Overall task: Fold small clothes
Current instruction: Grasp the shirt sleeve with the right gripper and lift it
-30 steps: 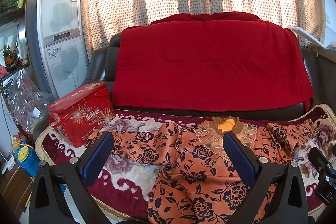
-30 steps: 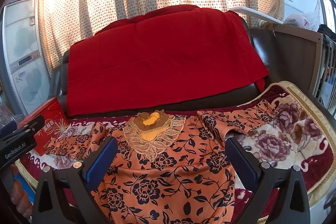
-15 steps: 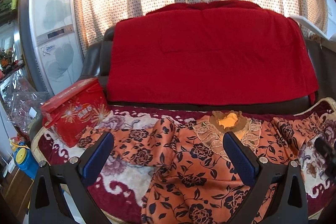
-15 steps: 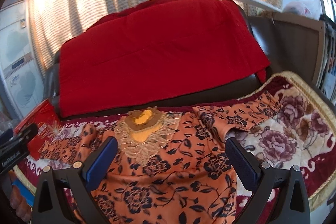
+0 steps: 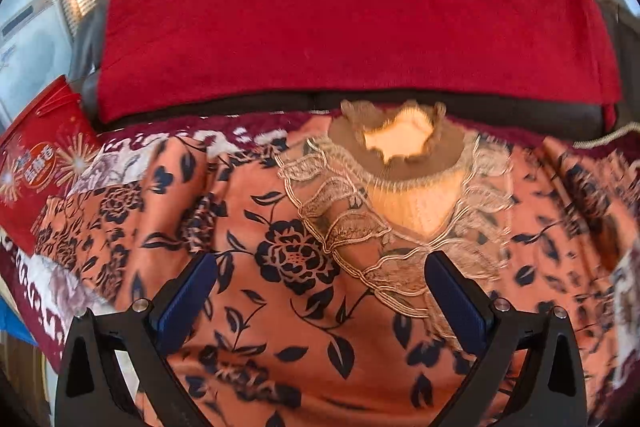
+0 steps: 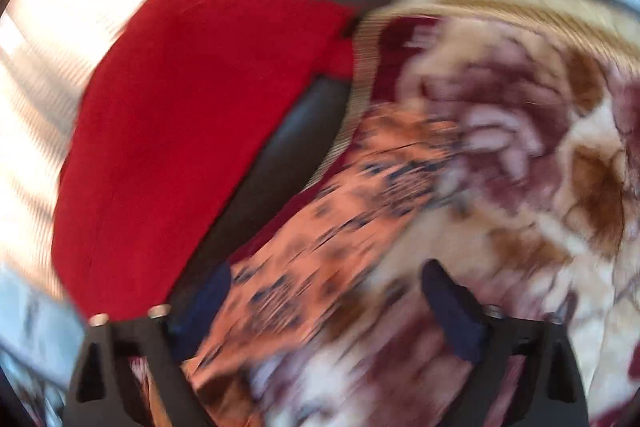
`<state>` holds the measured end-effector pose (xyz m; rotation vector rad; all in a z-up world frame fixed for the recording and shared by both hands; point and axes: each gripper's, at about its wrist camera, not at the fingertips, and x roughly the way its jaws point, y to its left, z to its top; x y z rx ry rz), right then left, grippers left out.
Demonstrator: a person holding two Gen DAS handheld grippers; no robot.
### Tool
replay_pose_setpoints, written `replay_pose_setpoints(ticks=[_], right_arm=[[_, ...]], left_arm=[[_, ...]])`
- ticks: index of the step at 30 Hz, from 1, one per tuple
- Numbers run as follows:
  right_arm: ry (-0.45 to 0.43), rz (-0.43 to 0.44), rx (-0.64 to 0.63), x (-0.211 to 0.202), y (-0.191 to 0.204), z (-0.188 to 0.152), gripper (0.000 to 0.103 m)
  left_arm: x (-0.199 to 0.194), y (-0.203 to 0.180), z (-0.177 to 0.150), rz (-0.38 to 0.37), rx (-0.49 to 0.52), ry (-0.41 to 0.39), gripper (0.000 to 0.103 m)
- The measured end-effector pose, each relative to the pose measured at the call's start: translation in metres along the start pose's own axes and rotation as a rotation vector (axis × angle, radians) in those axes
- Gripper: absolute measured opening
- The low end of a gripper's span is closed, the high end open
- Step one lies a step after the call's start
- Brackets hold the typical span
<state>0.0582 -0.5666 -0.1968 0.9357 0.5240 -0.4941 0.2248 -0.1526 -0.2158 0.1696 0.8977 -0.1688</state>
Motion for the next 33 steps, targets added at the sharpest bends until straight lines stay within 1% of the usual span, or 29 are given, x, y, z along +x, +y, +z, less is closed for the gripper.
replay_pose_setpoints(ticks=[2, 3, 4, 6, 7, 8, 10, 12, 13, 14, 15, 16, 18, 20, 22, 24, 26, 28, 29, 31, 33], right_arm=[[-0.006, 0.008, 0.119, 0.021, -0.027, 0.020, 0.073], [-0.010, -0.009, 0.165, 0.030, -0.037, 0.027, 0.070], [-0.024, -0.024, 0.202, 0.039, -0.045, 0.034, 0.069], [-0.066, -0.013, 0.216, 0.051, -0.049, 0.043, 0.068], [-0.071, -0.035, 0.217, 0.059, -0.049, 0.048, 0.067], [-0.058, -0.069, 0.233, 0.069, -0.049, 0.051, 0.065], [-0.038, -0.106, 0.276, 0.086, -0.052, 0.054, 0.059], [-0.067, -0.144, 0.257, 0.090, -0.043, 0.058, 0.058], [-0.077, -0.164, 0.246, 0.092, -0.037, 0.061, 0.055], [-0.085, -0.183, 0.229, 0.093, -0.031, 0.064, 0.038], [-0.088, -0.179, 0.211, 0.095, -0.024, 0.067, 0.022], [-0.084, -0.135, 0.217, 0.096, -0.022, 0.069, 0.010], [-0.118, -0.081, 0.245, 0.087, -0.016, 0.069, 0.010], [-0.176, 0.016, 0.228, 0.066, 0.002, 0.068, 0.009], [-0.206, 0.076, 0.175, 0.043, 0.029, 0.067, 0.009], [-0.217, 0.171, 0.113, 0.017, 0.068, 0.062, 0.008], [-0.203, 0.254, 0.067, -0.002, 0.105, 0.053, 0.008], [-0.175, 0.340, 0.015, -0.016, 0.143, 0.032, 0.008], [-0.158, 0.372, -0.025, -0.022, 0.167, 0.014, 0.008], [-0.120, 0.406, -0.125, -0.031, 0.217, -0.010, 0.008], [-0.101, 0.414, -0.190, -0.035, 0.250, -0.028, 0.008]], left_arm=[[0.015, 0.002, 0.000, 0.029, 0.029, 0.029, 0.103], [0.020, 0.001, 0.002, 0.029, 0.030, 0.037, 0.103], [0.022, 0.001, 0.003, 0.029, 0.027, 0.036, 0.103], [0.022, 0.001, 0.006, 0.035, 0.023, 0.033, 0.103], [0.022, 0.001, 0.007, 0.033, 0.023, 0.032, 0.103], [0.022, 0.001, 0.009, 0.031, 0.023, 0.030, 0.103], [0.023, -0.001, 0.010, 0.033, 0.030, 0.030, 0.103], [0.025, -0.002, 0.012, 0.032, 0.039, 0.034, 0.103], [0.026, -0.002, 0.013, 0.035, 0.042, 0.034, 0.103], [0.026, -0.002, 0.013, 0.035, 0.041, 0.033, 0.103], [0.027, 0.000, 0.015, 0.037, 0.040, 0.031, 0.103], [0.024, 0.000, 0.016, 0.033, 0.033, 0.027, 0.103], [0.019, 0.008, 0.021, 0.043, 0.013, 0.000, 0.103], [0.014, 0.016, 0.025, 0.058, -0.007, -0.025, 0.103], [0.008, 0.028, 0.030, 0.074, -0.039, -0.047, 0.103], [0.003, 0.043, 0.035, 0.077, -0.081, -0.054, 0.103], [0.001, 0.055, 0.037, 0.083, -0.111, -0.053, 0.103], [-0.004, 0.073, 0.038, 0.106, -0.158, -0.058, 0.103], [-0.005, 0.081, 0.039, 0.118, -0.178, -0.060, 0.103], [-0.006, 0.099, 0.038, 0.151, -0.224, -0.057, 0.103], [-0.010, 0.114, 0.033, 0.185, -0.270, -0.053, 0.103]])
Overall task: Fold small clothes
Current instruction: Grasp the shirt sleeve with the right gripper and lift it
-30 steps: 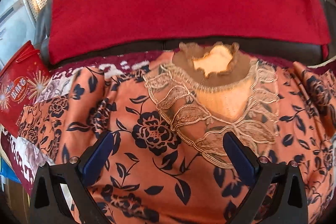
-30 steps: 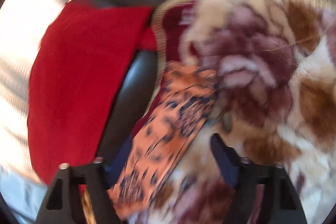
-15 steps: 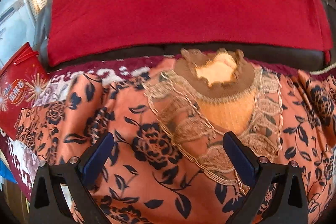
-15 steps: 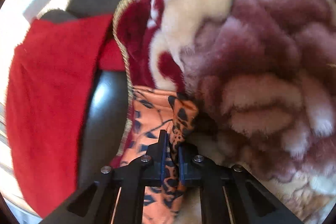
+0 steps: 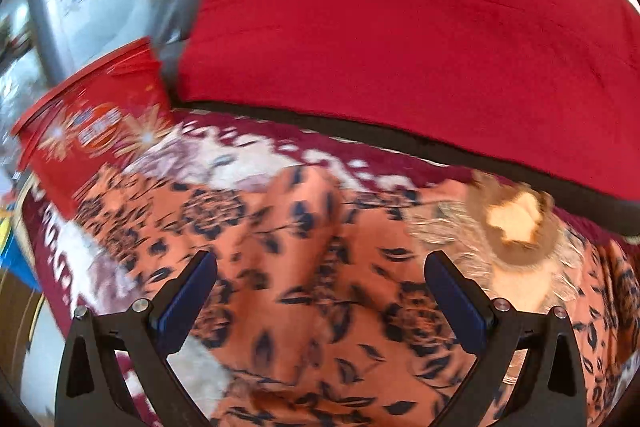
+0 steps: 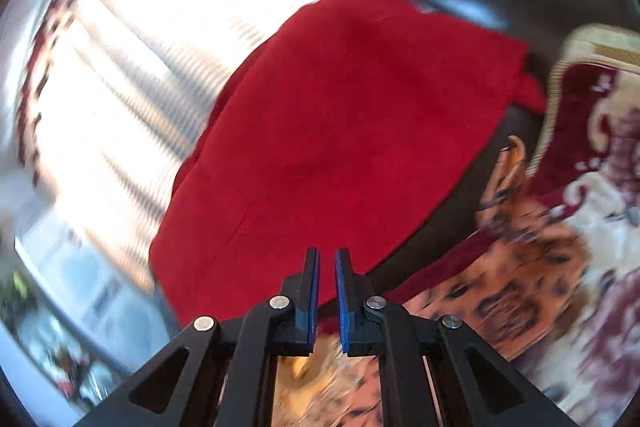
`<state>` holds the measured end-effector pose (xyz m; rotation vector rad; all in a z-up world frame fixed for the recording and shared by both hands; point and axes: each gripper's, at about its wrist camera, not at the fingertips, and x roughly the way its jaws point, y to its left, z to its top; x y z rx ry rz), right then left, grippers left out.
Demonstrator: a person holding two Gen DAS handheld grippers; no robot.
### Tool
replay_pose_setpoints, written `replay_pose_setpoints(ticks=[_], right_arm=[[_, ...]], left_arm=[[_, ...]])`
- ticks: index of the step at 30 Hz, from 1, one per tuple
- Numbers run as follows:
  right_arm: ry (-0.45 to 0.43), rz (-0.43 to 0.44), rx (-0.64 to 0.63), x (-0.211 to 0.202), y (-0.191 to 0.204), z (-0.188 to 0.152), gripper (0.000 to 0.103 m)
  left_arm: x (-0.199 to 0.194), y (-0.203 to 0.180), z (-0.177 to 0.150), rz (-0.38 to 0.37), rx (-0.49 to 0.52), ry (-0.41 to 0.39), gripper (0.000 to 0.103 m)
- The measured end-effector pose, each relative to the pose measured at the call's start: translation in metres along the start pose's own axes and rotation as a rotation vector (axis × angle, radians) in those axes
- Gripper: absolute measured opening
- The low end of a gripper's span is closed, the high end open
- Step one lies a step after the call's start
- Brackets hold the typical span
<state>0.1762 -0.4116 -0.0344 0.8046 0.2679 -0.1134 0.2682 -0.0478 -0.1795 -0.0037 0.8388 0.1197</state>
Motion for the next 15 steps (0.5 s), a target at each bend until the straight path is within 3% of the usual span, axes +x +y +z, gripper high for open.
replay_pose_setpoints(ticks=[4, 6, 7, 8, 9, 10, 11, 15], right_arm=[[0.016, -0.016, -0.020, 0.001, 0.017, -0.012, 0.009], [0.052, -0.103, -0.009, 0.001, -0.003, -0.020, 0.021], [0.061, -0.169, -0.007, 0.000, -0.015, -0.016, 0.050], [0.059, -0.215, -0.002, 0.004, -0.031, -0.010, 0.096], [0.044, -0.283, 0.006, -0.002, -0.039, -0.009, 0.103], [0.010, -0.389, -0.010, -0.002, -0.050, -0.008, 0.103], [0.011, -0.435, -0.042, 0.001, -0.060, -0.015, 0.103], [0.147, -0.629, -0.315, 0.037, -0.079, -0.041, 0.095]], left_arm=[[-0.002, 0.008, -0.007, -0.003, -0.007, 0.000, 0.103], [-0.004, 0.001, -0.011, -0.012, 0.030, -0.003, 0.103], [-0.004, -0.002, -0.012, -0.013, 0.046, -0.005, 0.103], [-0.004, -0.008, -0.012, -0.020, 0.057, -0.004, 0.103], [-0.004, -0.017, -0.012, -0.032, 0.076, -0.004, 0.103], [-0.004, -0.022, -0.013, -0.040, 0.090, -0.006, 0.103], [-0.004, -0.027, -0.012, -0.047, 0.098, -0.005, 0.103], [-0.001, -0.053, -0.015, -0.061, 0.173, -0.013, 0.103]])
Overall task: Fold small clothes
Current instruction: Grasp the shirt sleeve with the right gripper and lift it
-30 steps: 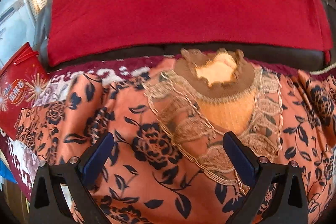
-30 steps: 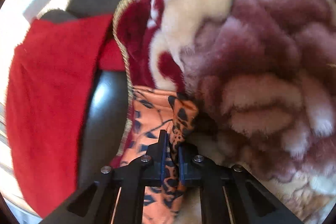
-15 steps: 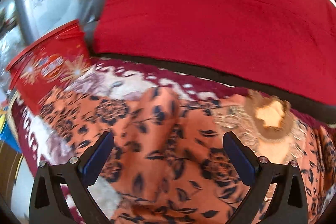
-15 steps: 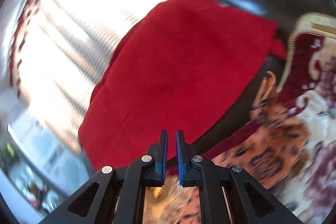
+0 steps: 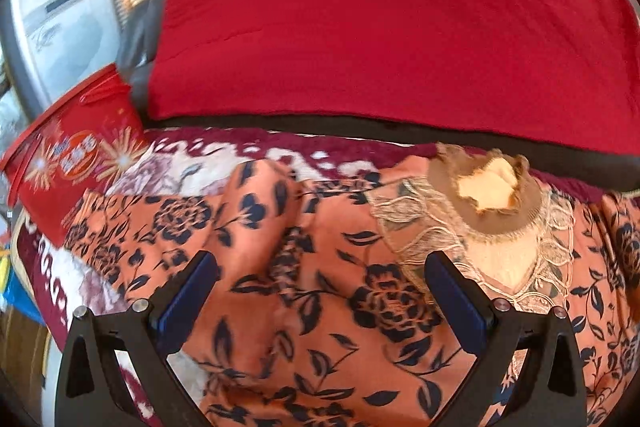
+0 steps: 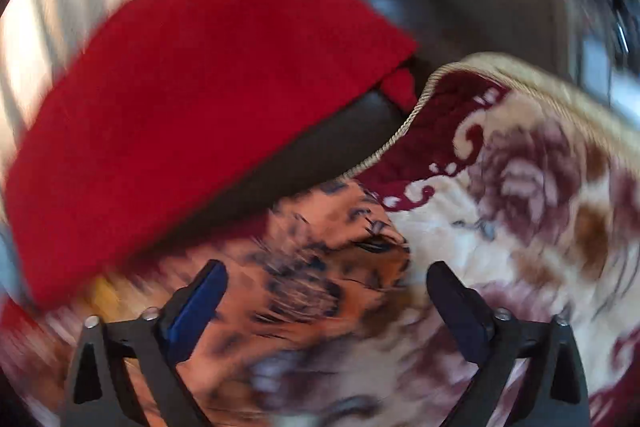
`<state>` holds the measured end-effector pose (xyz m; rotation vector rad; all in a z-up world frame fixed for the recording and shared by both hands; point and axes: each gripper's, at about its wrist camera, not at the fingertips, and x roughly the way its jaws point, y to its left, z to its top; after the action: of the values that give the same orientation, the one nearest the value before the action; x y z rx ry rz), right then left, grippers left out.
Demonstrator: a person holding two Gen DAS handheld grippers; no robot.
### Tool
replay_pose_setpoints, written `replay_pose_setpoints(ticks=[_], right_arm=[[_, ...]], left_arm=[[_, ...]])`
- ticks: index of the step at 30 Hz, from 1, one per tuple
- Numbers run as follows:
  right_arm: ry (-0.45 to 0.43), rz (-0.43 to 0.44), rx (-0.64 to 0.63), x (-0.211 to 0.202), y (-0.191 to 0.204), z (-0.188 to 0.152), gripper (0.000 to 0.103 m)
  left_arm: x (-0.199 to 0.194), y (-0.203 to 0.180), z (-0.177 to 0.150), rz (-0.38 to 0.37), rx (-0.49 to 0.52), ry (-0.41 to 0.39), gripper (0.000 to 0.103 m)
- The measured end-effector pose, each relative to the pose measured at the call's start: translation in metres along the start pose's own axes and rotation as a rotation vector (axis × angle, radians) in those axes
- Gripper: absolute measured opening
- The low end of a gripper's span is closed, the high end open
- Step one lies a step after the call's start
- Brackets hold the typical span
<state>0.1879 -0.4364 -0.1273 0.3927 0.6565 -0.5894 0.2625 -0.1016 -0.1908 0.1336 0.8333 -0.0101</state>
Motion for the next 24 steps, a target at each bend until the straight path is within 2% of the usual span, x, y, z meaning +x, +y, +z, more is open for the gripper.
replay_pose_setpoints(ticks=[2, 4, 8, 10, 11, 12, 13, 14, 15, 16, 18, 21, 24], right_arm=[[0.053, -0.112, -0.214, 0.010, 0.005, -0.020, 0.082], [0.067, -0.176, -0.332, 0.017, 0.004, -0.030, 0.076], [0.108, -0.261, -0.336, 0.067, -0.020, -0.015, 0.076], [0.097, -0.263, -0.291, 0.080, -0.032, -0.002, 0.076], [0.098, -0.242, -0.266, 0.085, -0.034, 0.002, 0.069], [0.106, -0.207, -0.239, 0.100, -0.042, 0.001, 0.062], [0.134, -0.148, -0.206, 0.112, -0.046, 0.002, 0.035], [0.153, -0.120, -0.187, 0.116, -0.047, 0.004, 0.023], [0.155, -0.106, -0.175, 0.115, -0.046, 0.004, 0.021], [0.144, -0.082, -0.164, 0.110, -0.044, 0.004, 0.012], [0.124, 0.034, -0.063, 0.095, -0.047, 0.005, 0.006], [0.089, 0.292, 0.158, 0.059, -0.053, 0.005, 0.006], [0.109, 0.568, 0.347, 0.030, -0.046, -0.005, 0.006]], left_arm=[[0.003, -0.009, 0.000, -0.006, 0.026, 0.004, 0.103], [0.007, -0.016, 0.000, -0.027, 0.045, 0.020, 0.103], [0.013, -0.023, 0.000, -0.026, 0.061, 0.036, 0.103], [0.016, -0.026, 0.001, -0.021, 0.058, 0.041, 0.103], [0.019, -0.028, 0.002, -0.024, 0.057, 0.046, 0.103], [0.022, -0.030, 0.003, -0.027, 0.057, 0.052, 0.103], [0.024, -0.032, 0.003, -0.026, 0.060, 0.054, 0.103], [0.025, -0.032, 0.003, -0.026, 0.063, 0.053, 0.103], [0.022, -0.033, 0.003, -0.024, 0.070, 0.049, 0.103], [0.021, -0.033, 0.003, -0.024, 0.072, 0.045, 0.103], [0.016, -0.032, 0.003, -0.032, 0.068, 0.034, 0.103], [0.011, -0.027, 0.006, -0.050, 0.049, 0.019, 0.103], [0.005, -0.017, 0.009, -0.108, 0.009, 0.024, 0.103]])
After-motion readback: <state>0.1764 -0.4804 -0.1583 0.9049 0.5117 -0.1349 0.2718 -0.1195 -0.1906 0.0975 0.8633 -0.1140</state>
